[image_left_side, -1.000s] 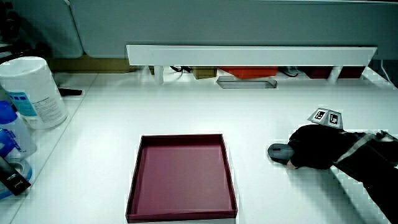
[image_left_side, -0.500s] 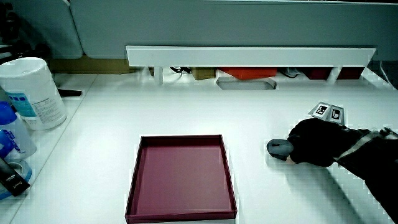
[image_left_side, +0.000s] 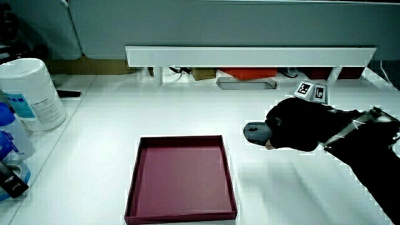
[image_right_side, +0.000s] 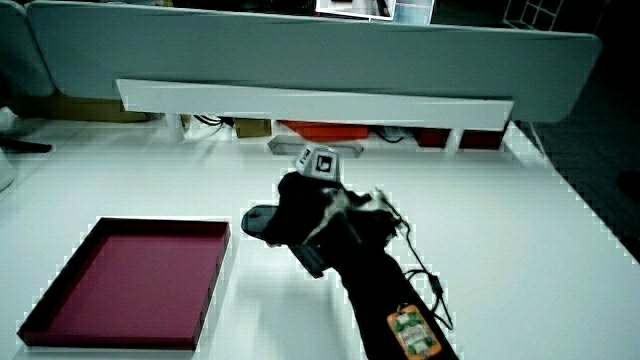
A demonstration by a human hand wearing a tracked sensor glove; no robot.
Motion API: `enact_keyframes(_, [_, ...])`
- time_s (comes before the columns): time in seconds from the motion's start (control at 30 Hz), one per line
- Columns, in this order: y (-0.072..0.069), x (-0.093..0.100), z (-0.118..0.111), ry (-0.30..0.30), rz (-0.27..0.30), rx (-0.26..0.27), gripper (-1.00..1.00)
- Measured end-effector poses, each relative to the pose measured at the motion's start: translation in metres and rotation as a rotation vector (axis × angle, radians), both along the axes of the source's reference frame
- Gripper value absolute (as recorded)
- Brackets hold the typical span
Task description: Pick mouse from desk
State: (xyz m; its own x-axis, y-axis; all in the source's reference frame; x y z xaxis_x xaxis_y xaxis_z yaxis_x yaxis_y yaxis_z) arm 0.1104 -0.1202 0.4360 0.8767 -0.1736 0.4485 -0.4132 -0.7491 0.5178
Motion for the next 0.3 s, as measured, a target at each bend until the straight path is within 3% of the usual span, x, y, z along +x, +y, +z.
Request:
enact_keyframes(0.07, [0.000,-0.012,-0.010,-0.031,-0.021,0.014,1.00])
enact_keyframes(0.1, [-0.003,-0.015,0.003,-0.053,-0.020,-0.113,1.00])
enact_keyframes(0.13, [-0.003,-0.021,0.003,-0.074,-0.020,-0.111,1.00])
enact_keyframes(0.17, [0.001,-0.031,-0.018,-0.062,-0.062,0.021,1.00])
enact_keyframes(0.2, [-0.003,-0.033,0.002,-0.075,-0.055,-0.087,1.00])
enact_keyframes(0.23, [0.002,-0.043,-0.023,-0.085,-0.079,0.030,1.00])
enact_keyframes(0.27, [-0.002,-0.046,0.001,-0.105,-0.089,-0.069,1.00])
enact_keyframes(0.3, [-0.003,-0.053,0.004,-0.125,-0.110,-0.064,1.00])
